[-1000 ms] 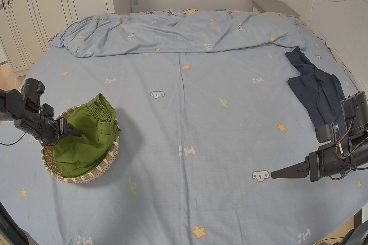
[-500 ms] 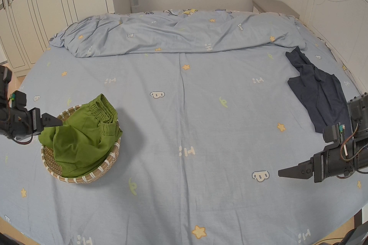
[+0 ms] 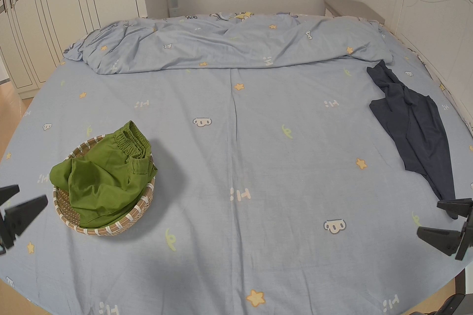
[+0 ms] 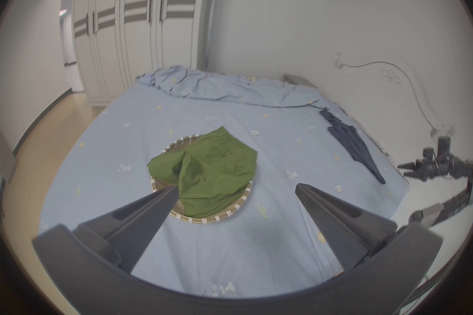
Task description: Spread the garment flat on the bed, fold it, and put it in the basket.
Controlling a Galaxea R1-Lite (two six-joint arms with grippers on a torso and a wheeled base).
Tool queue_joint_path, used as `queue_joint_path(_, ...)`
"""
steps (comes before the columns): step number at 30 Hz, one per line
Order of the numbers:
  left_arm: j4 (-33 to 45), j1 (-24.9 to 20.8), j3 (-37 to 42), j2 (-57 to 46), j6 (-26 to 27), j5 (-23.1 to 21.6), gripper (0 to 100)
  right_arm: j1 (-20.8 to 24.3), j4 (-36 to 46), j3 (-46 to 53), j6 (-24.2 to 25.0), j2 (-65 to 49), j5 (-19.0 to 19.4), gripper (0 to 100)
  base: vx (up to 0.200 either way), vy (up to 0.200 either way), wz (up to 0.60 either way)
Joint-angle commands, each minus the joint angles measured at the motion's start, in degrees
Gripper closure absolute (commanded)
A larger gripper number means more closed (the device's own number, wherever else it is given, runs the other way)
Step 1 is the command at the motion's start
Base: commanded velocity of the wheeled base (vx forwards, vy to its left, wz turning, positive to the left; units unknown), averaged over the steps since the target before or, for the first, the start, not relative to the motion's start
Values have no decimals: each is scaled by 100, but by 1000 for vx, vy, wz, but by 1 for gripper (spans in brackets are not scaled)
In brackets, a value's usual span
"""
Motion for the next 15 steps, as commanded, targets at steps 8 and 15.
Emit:
queue_joint_path(8, 65, -1032, 2613, -4340, 116, -87, 0, -455, 1219, 371, -268, -3059, -286, 0, 0, 0, 0)
queue_joint_path(15, -5, -1014, 3149, -4490, 1, 493, 0, -463, 1219, 590, -172, -3059, -541, 0, 0, 0, 0)
